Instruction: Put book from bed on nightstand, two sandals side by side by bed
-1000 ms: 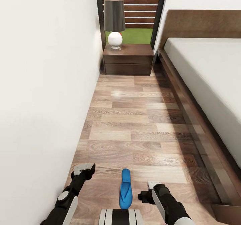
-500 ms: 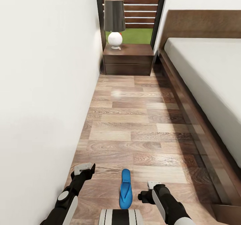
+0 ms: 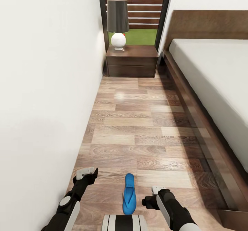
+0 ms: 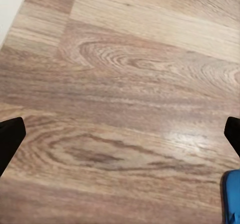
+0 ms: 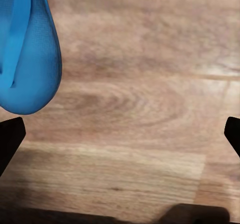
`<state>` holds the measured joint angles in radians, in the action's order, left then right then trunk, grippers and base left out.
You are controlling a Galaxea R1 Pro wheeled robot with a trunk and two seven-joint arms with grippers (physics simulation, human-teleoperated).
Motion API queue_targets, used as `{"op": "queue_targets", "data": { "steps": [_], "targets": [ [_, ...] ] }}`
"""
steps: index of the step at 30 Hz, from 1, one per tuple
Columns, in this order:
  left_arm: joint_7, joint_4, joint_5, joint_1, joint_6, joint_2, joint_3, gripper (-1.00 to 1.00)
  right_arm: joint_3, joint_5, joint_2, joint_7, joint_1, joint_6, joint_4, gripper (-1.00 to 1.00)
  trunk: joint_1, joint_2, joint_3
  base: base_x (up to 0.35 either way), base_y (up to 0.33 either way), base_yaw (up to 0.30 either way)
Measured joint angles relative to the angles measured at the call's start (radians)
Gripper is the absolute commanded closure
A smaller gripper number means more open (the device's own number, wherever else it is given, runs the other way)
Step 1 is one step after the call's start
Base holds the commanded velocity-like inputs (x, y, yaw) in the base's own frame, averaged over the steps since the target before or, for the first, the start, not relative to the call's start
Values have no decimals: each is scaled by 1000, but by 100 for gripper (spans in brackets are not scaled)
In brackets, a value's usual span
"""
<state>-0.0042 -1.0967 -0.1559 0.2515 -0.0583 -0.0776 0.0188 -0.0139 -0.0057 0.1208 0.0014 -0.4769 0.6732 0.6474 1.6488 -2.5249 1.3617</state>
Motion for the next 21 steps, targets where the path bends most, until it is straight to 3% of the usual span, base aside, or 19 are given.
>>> {"op": "queue_targets", "data": {
  "steps": [10,19,21],
  "targets": [
    [0,0,-3,0,-1,1,4,-100,2,0,1,0,0,-14,3,-100,0,0,0,0,0,0],
    [0,0,-3,0,0,0,1,-100,42,2,4,-8,0,-76,10,-100,0,0,0,0,0,0],
    [0,0,-3,0,0,0,0,-100,46,3,5,-11,0,-151,8,-100,0,0,0,0,0,0]
  ]
}}
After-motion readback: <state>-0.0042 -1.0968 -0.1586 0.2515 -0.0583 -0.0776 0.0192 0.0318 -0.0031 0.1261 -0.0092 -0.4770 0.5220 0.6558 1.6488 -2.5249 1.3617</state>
